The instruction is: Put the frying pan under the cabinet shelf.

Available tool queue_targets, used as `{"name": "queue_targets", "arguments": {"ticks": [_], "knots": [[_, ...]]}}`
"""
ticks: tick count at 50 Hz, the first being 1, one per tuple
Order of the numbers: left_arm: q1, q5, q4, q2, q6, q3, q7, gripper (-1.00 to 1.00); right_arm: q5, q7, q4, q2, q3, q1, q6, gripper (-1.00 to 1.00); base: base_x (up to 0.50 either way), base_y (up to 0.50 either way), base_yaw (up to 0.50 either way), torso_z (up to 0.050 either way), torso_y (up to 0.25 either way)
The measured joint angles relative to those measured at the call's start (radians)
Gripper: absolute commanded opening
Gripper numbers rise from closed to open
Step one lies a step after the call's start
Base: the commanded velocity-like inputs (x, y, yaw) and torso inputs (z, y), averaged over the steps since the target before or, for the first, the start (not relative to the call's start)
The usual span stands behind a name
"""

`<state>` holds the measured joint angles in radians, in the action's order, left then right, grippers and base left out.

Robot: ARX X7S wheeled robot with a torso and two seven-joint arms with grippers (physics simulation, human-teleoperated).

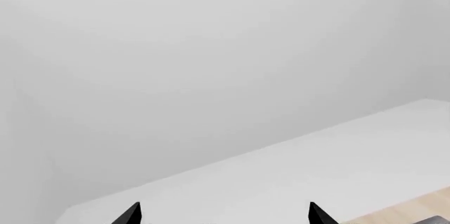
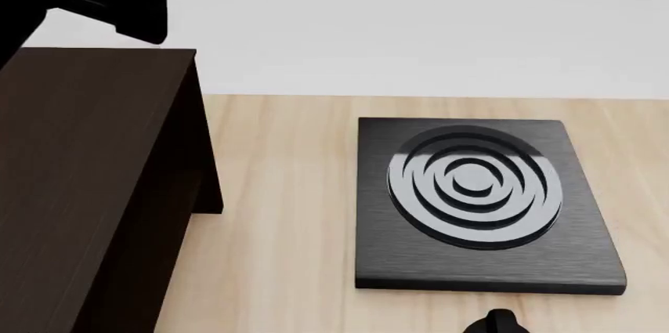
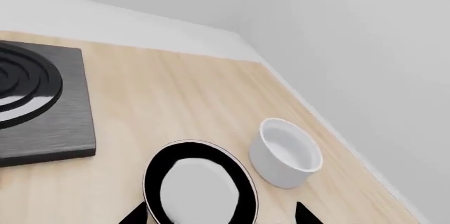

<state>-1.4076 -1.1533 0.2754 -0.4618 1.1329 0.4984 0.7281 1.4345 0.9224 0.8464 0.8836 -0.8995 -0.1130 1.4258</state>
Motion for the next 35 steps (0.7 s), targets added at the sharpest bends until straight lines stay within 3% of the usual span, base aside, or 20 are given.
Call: {"name": "queue_targets", "arguments": {"ticks": [35], "knots": [[0.003, -0.015, -0.003, 0.003, -0.006, 0.008, 0.007, 1.00, -0.336, -0.233, -0.057, -0.084, 0.180, -0.148, -0.203, 1.00, 0.00, 0.00, 0.00, 0.000, 0.000]]}}
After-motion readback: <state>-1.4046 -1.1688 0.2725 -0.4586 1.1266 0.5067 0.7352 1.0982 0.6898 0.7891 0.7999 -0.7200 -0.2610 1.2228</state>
